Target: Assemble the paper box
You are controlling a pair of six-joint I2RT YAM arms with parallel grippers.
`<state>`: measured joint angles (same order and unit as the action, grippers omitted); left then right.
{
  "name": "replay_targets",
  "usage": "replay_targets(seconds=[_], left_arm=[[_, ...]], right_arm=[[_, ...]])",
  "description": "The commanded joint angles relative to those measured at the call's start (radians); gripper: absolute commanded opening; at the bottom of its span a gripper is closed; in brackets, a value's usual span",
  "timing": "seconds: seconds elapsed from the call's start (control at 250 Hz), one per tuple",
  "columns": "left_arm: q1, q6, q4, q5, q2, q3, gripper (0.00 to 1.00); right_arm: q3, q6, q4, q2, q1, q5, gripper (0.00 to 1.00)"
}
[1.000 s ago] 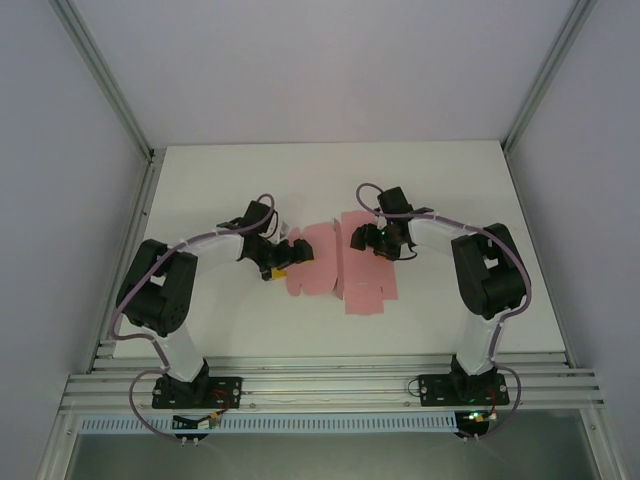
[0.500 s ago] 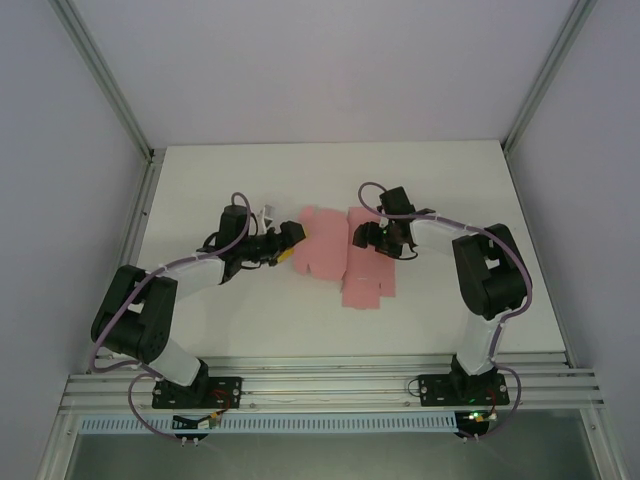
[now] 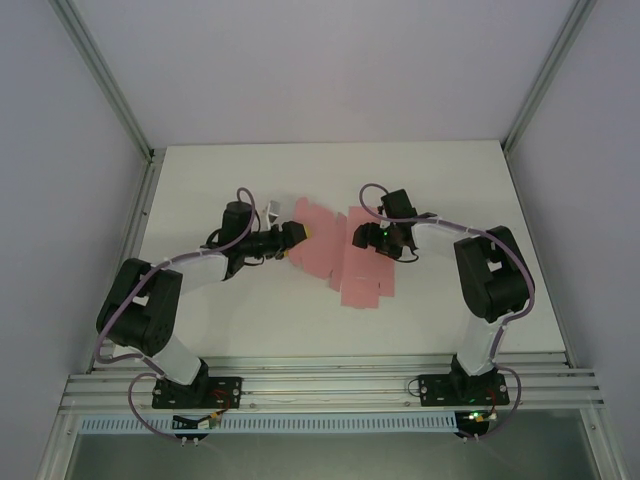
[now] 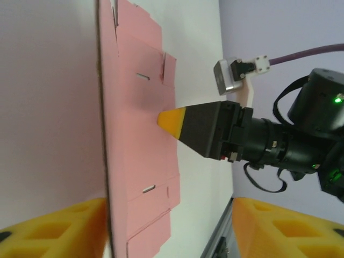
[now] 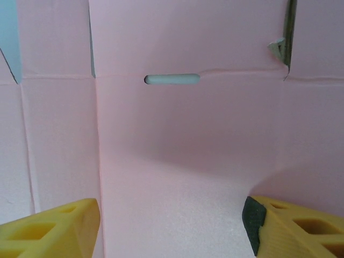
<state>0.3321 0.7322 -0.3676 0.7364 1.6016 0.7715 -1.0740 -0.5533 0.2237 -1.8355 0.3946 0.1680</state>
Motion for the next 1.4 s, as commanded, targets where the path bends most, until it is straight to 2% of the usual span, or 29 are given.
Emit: replay_targets(seconds=[0.0,0.044,0.12,0.164,0.228,0.276,0.503,0.583,0.719,0.847,0.97,1.142,1.282,1.398], left_arm=[[0.009,-0.131,0.142,-0.072,-0.026,0.048,0.54],[0.008,-0.184,0.203,-0.118,-0.042,0.06,0.52],[0.012,-0.255,0.305,-0.205,-0.055,0.088,0.41],[0.013,-0.267,0.315,-0.207,-0.051,0.093,0.3],[0.014,-0.266,0.322,-0.193,-0.039,0.103,0.09],[0.017,-0.271,0.301,-0.165,-0.034,0.101,0.0],[0.019,-0.255,0.108,-0.086,-0.113,0.026,0.0],[0.02,-0.251,0.068,-0.071,-0.174,-0.003,0.0],[0.019,-0.25,-0.028,0.003,-0.282,-0.061,0.0],[0.02,-0.223,-0.081,0.003,-0.365,-0.106,0.0],[0.02,-0.177,-0.163,0.024,-0.411,-0.146,0.0],[0.019,-0.082,-0.315,0.155,-0.409,-0.149,0.0],[0.02,-0.086,-0.347,0.216,-0.42,-0.124,0.0],[0.021,-0.108,-0.301,0.202,-0.433,-0.108,0.0]], right_arm=[[0.051,0.001,0.112,-0.046,0.009,-0.016,0.72],[0.053,0.001,0.112,-0.044,0.009,-0.022,0.72],[0.055,0.006,0.105,-0.043,0.009,-0.005,0.73],[0.056,0.012,0.096,-0.035,0.009,0.013,0.74],[0.064,0.018,0.076,-0.009,0.009,0.03,0.73],[0.071,0.029,0.055,0.023,0.009,0.036,0.74],[0.133,0.047,-0.031,0.234,-0.037,0.114,0.83],[0.198,0.04,-0.094,0.329,-0.094,0.185,0.88],[0.341,0.05,-0.209,0.473,-0.216,0.31,0.92],[0.48,0.026,-0.367,0.525,-0.304,0.429,0.93],[0.595,0.006,-0.641,0.479,-0.338,0.508,0.94],[0.612,-0.088,-1.074,0.27,-0.367,0.716,0.91],[0.64,-0.267,-1.625,0.096,-0.377,0.819,0.9],[0.578,-0.331,-1.633,0.052,-0.382,0.9,0.81]])
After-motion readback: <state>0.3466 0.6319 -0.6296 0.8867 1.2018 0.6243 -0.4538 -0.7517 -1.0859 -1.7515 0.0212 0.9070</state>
